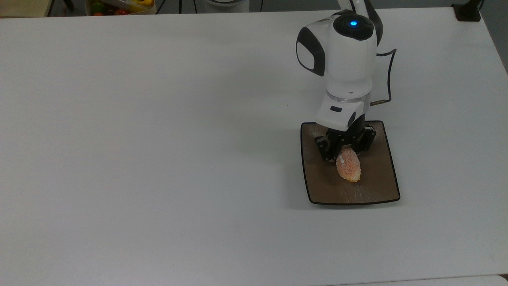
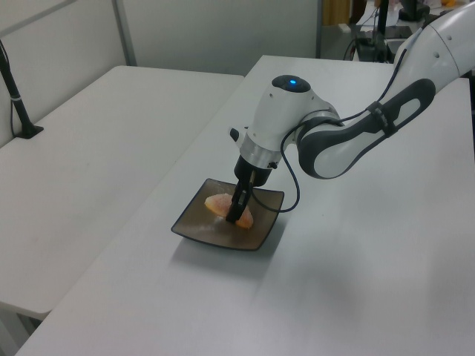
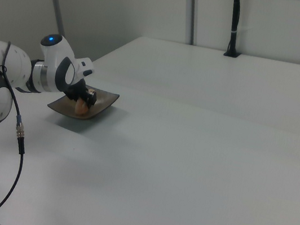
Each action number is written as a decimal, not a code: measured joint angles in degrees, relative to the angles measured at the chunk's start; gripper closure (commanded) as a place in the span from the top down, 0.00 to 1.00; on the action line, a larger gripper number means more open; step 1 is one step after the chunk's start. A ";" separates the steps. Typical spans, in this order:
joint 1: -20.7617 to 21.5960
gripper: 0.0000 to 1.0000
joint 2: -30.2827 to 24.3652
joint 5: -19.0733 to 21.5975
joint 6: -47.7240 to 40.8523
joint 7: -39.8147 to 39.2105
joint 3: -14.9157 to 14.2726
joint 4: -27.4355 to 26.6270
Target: Bread is placed on a ceramic plate
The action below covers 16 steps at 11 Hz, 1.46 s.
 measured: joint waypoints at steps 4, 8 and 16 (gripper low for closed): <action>0.00 0.80 0.45 -0.01 0.94 0.03 0.00 0.02; 0.02 1.00 0.48 -0.45 1.26 0.03 0.00 0.02; -0.03 1.00 -6.01 -1.73 -5.74 6.14 -0.01 1.44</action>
